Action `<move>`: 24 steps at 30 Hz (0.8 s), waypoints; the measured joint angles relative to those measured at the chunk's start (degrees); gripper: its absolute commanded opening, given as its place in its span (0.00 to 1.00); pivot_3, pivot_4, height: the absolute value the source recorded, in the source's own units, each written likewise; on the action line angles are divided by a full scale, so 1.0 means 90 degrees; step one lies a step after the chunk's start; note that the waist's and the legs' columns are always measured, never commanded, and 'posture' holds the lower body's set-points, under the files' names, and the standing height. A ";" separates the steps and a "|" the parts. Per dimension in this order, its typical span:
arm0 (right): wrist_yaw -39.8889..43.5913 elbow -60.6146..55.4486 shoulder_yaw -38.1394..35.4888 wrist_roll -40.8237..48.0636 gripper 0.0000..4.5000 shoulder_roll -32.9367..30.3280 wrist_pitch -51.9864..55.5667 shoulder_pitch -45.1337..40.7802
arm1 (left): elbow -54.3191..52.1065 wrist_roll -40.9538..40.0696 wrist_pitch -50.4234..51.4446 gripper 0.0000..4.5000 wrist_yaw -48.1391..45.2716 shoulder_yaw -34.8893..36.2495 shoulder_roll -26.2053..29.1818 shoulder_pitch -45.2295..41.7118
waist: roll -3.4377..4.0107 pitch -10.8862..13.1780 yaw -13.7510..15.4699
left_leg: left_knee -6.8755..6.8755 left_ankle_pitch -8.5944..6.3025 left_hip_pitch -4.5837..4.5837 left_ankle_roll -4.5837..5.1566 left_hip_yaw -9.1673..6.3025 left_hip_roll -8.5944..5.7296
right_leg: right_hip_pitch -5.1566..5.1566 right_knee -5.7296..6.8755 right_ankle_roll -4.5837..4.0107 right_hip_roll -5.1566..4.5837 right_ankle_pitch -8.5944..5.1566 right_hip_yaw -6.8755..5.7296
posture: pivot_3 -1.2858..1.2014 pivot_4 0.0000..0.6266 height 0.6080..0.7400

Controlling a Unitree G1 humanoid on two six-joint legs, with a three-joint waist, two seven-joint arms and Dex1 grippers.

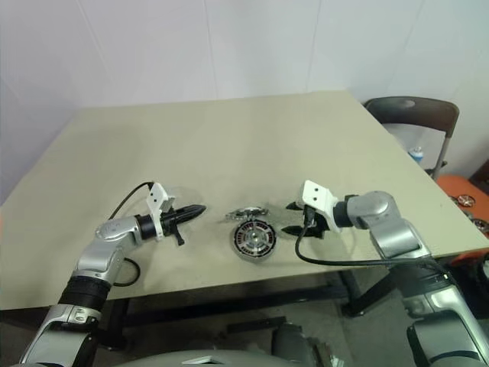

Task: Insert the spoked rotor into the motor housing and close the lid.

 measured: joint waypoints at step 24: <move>-0.1556 0.1098 0.0313 -0.0855 0.01 0.1844 -0.0819 -0.0965 | -0.0009 0.0077 0.0004 0.00 0.0012 -0.0209 -0.0144 0.0001 | 0.0002 -0.0001 -0.0005 | 0.0000 0.0011 0.0004 -0.0018 0.0004 0.0004 | -0.0005 0.0004 -0.0016 0.0007 0.0019 -0.0001 | 0.52 0.00 1.00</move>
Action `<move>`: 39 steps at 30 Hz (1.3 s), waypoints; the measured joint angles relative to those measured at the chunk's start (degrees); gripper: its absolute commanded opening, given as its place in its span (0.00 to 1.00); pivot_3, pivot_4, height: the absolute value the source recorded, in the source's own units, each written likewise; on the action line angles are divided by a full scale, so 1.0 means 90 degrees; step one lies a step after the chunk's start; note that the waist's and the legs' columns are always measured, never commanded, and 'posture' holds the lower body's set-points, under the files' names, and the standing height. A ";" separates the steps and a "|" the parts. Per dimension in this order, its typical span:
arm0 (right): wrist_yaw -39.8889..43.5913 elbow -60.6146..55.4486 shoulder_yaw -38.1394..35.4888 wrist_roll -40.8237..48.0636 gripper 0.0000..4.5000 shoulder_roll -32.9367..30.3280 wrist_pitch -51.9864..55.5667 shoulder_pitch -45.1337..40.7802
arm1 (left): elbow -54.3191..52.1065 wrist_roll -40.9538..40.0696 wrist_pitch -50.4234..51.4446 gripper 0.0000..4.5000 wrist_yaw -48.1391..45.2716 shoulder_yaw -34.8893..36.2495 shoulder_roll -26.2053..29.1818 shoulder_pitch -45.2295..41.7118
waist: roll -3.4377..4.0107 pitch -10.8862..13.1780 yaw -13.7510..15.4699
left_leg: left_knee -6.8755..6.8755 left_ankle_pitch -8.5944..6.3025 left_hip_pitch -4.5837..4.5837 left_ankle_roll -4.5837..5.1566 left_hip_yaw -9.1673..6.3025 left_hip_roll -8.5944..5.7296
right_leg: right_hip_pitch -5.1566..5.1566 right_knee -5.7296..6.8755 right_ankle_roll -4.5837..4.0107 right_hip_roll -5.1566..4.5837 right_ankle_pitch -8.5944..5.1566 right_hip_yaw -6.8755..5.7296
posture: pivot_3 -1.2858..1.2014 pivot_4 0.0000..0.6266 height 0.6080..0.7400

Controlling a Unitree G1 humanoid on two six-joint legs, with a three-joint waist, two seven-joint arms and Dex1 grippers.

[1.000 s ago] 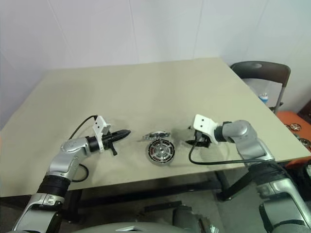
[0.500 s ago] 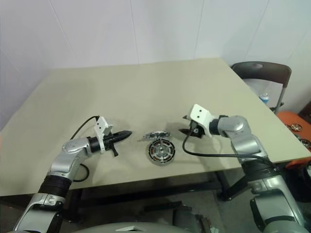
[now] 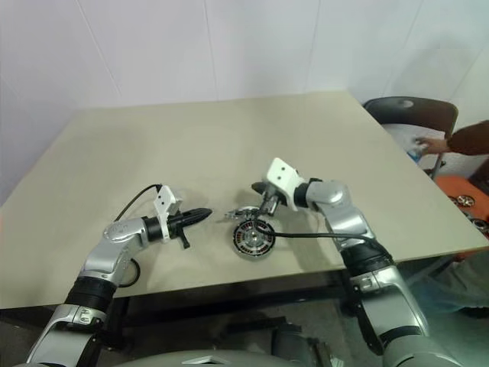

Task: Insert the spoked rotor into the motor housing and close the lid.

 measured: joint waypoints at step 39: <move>0.1236 -0.1307 0.0399 0.0836 0.01 -0.0555 0.1507 0.0639 | 0.0173 0.0139 -0.0101 0.00 -0.0001 -0.0040 -0.0002 0.0117 | 0.0002 -0.0001 0.0000 | 0.0001 0.0001 0.0003 -0.0002 0.0004 0.0003 | 0.0001 0.0004 -0.0004 0.0000 0.0005 -0.0004 | 0.52 0.00 1.00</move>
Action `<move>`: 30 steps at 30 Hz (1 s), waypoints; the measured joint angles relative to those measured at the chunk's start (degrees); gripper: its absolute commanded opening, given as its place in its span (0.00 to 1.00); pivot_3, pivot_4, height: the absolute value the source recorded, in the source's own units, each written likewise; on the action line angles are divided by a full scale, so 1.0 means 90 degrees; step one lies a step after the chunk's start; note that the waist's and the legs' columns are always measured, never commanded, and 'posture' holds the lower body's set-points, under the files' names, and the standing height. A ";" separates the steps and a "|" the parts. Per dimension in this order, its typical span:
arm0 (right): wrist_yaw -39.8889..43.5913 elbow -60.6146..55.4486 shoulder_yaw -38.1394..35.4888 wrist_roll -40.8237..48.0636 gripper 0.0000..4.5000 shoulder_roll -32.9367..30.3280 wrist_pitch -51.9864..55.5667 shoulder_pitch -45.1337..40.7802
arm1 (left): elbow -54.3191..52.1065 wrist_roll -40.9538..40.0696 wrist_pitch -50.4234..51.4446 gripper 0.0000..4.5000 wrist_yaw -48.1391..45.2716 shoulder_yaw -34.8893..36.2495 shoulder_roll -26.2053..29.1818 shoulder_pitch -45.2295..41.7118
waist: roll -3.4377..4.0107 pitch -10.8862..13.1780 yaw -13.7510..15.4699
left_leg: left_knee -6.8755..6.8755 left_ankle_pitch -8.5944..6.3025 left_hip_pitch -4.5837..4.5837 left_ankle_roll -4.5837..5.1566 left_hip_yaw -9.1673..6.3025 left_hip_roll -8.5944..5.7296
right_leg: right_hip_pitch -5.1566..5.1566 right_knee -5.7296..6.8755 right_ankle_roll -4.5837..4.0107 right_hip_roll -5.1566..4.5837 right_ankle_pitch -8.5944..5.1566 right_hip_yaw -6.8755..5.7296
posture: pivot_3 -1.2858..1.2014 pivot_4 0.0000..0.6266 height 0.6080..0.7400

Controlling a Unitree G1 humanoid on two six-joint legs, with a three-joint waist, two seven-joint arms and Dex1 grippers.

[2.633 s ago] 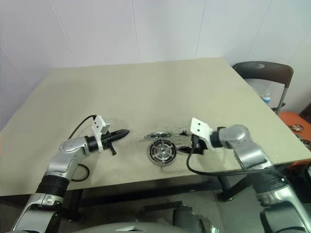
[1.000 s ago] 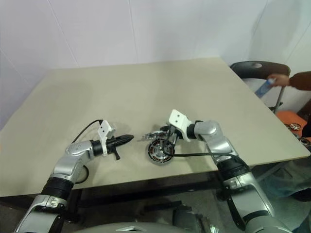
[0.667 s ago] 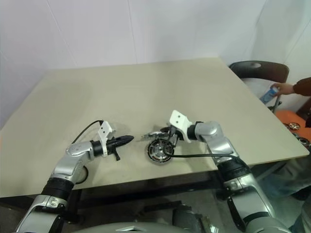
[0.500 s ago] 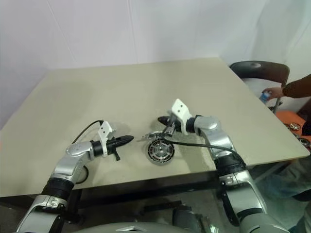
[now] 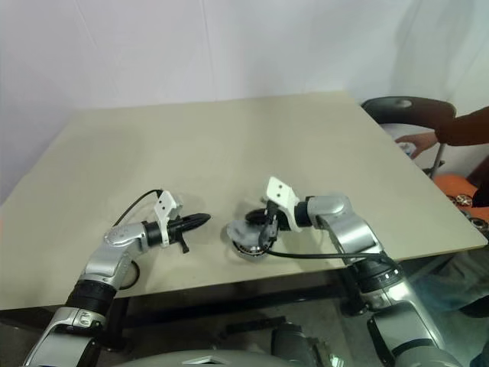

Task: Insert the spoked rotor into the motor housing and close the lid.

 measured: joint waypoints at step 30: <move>-0.0012 -0.0520 0.0036 0.0116 1.00 -0.0257 0.0396 0.0222 | -0.0065 -0.0134 -0.0007 0.00 -0.0044 0.0128 0.0163 -0.0076 | -0.0002 -0.0001 0.0005 | 0.0000 0.0000 0.0002 0.0000 -0.0001 0.0002 | 0.0005 -0.0001 0.0000 0.0000 0.0000 -0.0001 | 0.52 0.00 1.00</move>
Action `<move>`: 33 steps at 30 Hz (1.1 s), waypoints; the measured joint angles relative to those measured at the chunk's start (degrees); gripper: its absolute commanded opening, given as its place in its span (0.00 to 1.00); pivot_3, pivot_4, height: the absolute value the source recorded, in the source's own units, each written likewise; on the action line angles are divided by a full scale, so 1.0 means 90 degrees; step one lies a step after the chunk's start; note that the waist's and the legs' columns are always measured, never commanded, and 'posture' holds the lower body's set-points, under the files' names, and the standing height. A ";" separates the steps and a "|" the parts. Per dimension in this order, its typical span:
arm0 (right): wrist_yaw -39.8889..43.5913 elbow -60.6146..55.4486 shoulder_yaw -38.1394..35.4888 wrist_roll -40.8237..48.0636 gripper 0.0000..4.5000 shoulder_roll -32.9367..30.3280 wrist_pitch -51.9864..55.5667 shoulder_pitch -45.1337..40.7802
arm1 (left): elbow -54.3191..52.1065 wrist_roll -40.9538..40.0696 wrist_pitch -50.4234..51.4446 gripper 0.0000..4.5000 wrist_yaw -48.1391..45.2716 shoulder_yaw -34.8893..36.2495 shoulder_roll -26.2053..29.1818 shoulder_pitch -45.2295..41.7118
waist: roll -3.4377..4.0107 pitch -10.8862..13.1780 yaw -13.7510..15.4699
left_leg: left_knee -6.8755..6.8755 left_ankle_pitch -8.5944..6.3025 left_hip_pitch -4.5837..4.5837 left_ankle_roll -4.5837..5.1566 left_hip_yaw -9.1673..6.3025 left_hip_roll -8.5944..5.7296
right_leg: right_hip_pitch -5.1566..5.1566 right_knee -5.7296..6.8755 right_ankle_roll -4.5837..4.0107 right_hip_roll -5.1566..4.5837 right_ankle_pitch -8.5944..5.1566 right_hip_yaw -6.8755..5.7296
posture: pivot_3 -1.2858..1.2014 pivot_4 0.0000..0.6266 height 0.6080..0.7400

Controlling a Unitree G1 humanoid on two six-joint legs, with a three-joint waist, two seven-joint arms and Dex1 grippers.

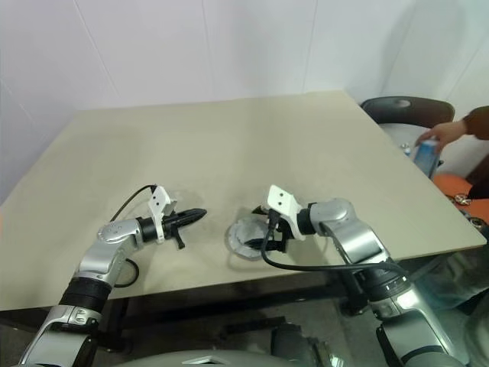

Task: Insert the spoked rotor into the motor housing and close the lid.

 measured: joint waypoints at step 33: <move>0.0070 -0.0021 -0.0051 0.0407 0.67 0.0010 0.0350 0.0155 | 0.0007 0.0008 -0.0048 0.00 0.0107 0.0005 0.0021 0.0001 | -0.0002 -0.0001 0.0001 | 0.0000 0.0000 -0.0003 0.0000 -0.0001 0.0000 | -0.0003 -0.0003 0.0000 0.0000 0.0000 -0.0001 | 0.52 0.00 1.00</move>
